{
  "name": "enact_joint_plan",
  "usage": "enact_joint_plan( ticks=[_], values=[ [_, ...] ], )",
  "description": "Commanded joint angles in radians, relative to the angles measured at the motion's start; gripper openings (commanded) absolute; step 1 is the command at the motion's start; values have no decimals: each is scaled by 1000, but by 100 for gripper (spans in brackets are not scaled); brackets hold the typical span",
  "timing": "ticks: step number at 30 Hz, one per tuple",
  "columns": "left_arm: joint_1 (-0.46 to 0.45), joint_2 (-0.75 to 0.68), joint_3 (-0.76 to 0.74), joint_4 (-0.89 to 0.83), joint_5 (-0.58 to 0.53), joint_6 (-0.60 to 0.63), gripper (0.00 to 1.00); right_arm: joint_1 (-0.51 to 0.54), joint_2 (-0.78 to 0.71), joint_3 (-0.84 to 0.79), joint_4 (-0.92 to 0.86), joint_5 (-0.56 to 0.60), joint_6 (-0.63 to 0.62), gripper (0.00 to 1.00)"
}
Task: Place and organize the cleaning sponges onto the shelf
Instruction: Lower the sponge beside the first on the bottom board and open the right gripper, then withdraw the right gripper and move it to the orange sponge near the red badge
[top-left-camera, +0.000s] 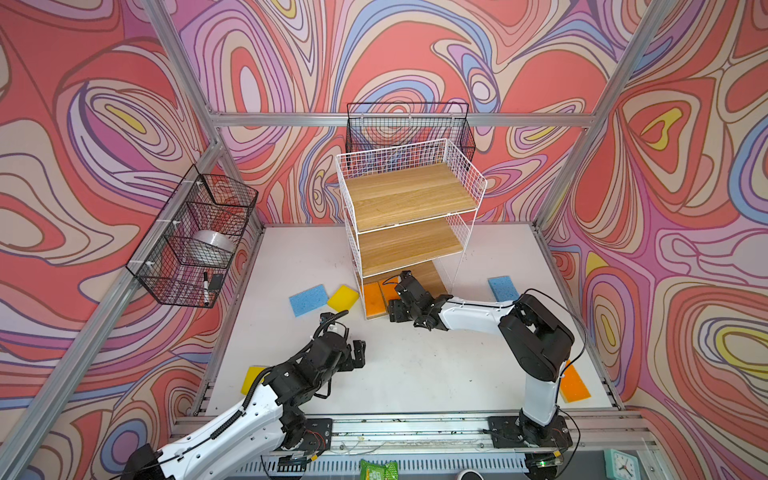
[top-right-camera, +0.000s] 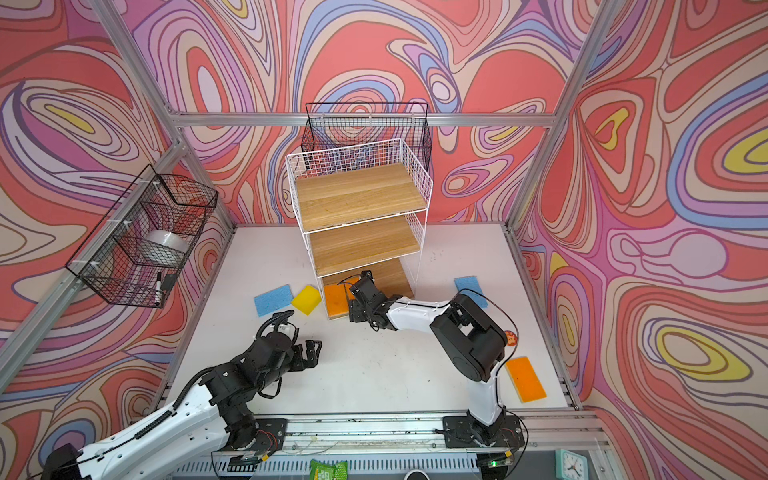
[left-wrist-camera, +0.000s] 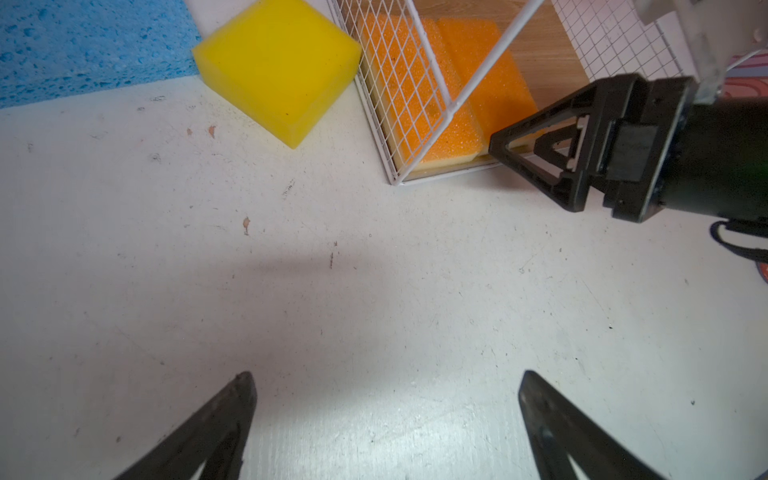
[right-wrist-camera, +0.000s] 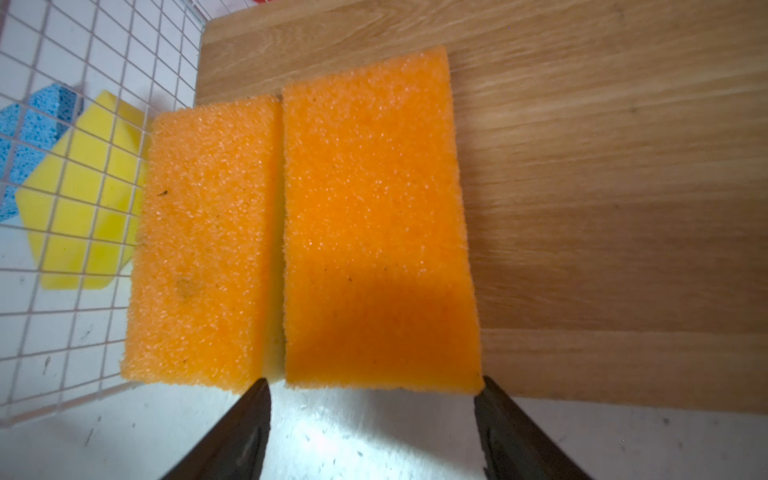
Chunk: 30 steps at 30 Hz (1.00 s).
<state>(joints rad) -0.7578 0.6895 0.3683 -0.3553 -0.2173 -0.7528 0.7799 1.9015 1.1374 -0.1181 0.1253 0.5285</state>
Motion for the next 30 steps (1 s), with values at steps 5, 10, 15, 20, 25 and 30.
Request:
enact_joint_plan(
  ticks=[5, 10, 15, 20, 25, 30],
  values=[
    [8, -21, 22, -33, -10, 0, 100, 1, -57, -34, 26, -11, -6, 82],
    [9, -38, 44, -68, -21, 7, 100, 4, -99, -64, 29, 3, -12, 83],
    [8, -21, 71, -99, -14, 7, 100, 19, -156, -103, 28, 10, -12, 83],
    [9, -33, 102, -133, -1, 15, 100, 36, -222, -156, 19, 23, -1, 83],
    [5, -28, 130, -144, 44, 18, 100, 51, -319, -223, -4, 25, 27, 83],
    [-80, 39, 180, -136, -4, 3, 100, 51, -442, -309, -54, 14, 64, 82]
  ],
)
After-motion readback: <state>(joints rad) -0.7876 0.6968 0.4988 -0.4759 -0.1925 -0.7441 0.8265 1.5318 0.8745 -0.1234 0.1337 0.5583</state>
